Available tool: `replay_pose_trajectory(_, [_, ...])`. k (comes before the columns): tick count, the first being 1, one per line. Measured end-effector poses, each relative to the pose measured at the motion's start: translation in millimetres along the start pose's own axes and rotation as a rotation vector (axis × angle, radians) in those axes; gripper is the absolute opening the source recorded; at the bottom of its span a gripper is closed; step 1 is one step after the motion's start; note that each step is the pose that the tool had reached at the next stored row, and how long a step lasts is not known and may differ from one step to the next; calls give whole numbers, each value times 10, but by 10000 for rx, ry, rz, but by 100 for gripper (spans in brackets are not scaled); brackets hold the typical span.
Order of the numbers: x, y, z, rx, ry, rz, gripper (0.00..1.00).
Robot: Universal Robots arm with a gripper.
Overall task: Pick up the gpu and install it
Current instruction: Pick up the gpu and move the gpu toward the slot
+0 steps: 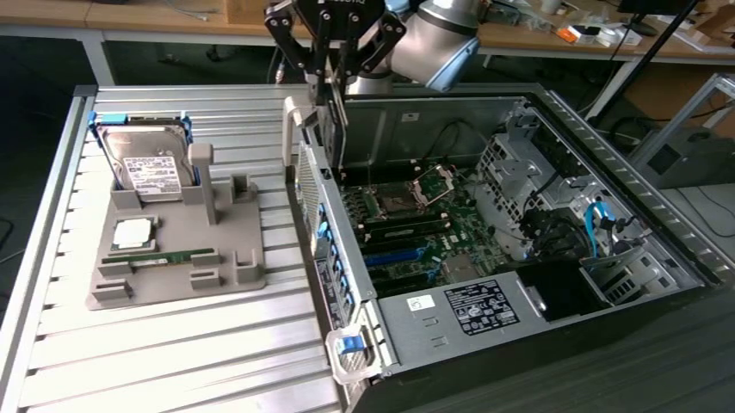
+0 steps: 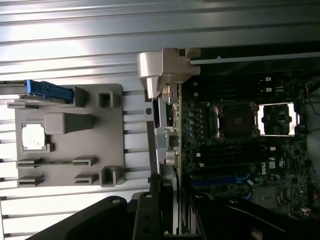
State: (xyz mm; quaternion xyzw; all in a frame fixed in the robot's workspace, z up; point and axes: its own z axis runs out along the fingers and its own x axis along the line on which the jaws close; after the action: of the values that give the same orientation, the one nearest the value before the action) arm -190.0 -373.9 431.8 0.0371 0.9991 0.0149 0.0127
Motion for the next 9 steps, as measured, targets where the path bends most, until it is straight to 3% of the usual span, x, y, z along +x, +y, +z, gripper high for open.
replay_pose_trajectory(9, [-120,-73,5,66,-5,-2,27])
